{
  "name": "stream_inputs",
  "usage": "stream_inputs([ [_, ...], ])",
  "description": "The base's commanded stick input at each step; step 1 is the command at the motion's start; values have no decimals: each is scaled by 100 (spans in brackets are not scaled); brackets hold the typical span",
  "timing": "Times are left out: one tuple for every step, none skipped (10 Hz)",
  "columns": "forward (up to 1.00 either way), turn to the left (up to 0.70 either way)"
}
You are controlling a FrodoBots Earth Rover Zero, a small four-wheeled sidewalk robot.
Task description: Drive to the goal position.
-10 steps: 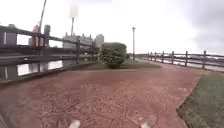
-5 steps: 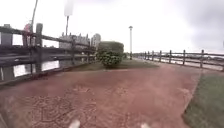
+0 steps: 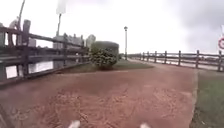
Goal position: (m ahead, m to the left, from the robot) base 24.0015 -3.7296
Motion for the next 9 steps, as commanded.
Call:
stream_inputs([
  [70,-27],
  [70,-27],
  [70,-27],
  [70,-27],
  [70,-27],
  [70,-27],
  [70,-27],
  [70,-27],
  [70,-27],
])
